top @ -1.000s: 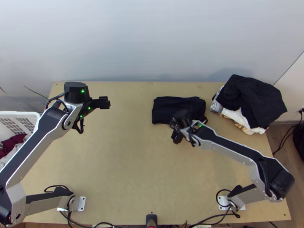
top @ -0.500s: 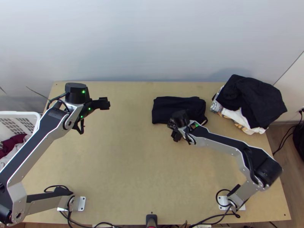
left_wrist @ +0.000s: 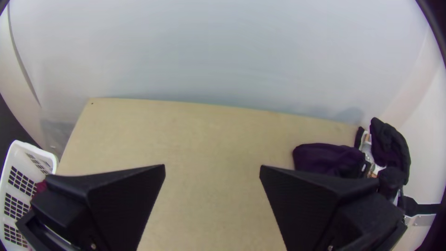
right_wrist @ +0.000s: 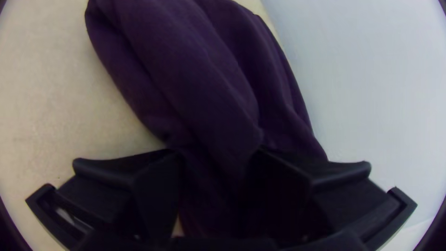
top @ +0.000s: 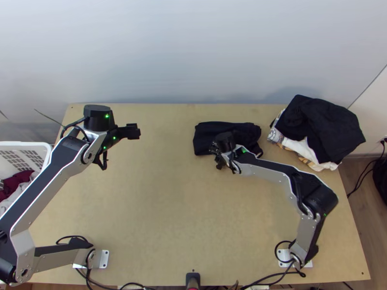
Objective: Fold the t-shirt
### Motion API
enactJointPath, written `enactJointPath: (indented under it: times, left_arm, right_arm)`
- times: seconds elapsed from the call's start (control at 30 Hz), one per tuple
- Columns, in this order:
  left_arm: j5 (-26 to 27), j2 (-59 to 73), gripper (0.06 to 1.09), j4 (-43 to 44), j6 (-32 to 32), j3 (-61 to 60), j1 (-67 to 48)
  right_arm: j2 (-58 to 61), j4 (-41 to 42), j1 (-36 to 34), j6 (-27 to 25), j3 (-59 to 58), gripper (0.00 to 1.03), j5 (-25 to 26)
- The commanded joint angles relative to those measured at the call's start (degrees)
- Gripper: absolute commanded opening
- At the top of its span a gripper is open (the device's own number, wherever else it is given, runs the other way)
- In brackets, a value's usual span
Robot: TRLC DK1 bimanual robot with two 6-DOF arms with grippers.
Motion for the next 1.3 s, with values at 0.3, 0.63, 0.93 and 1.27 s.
enactJointPath:
  times: [0.3, 0.63, 0.93, 1.27]
  left_arm:
    - [0.1, -0.3, 1.05, 0.0, 0.2, 1.3, -0.1]
    - [0.0, -0.5, 1.05, -0.2, -0.2, 2.8, -1.3]
    - [0.0, -2.3, 1.05, -1.4, -0.2, 2.3, -1.3]
    - [0.0, -3.0, 1.05, -1.8, -0.2, 1.3, -1.4]
  right_arm:
    - [-3.0, 15.8, 0.1, -0.6, -2.8, 0.03, 8.6]
    - [-13.8, 15.9, 3.9, 1.9, 0.5, 0.03, 18.0]
    - [-22.5, 15.9, 1.0, 3.0, 3.1, 0.03, 25.0]
    - [-36.3, 15.8, -14.6, 1.4, 7.1, 0.03, 26.8]
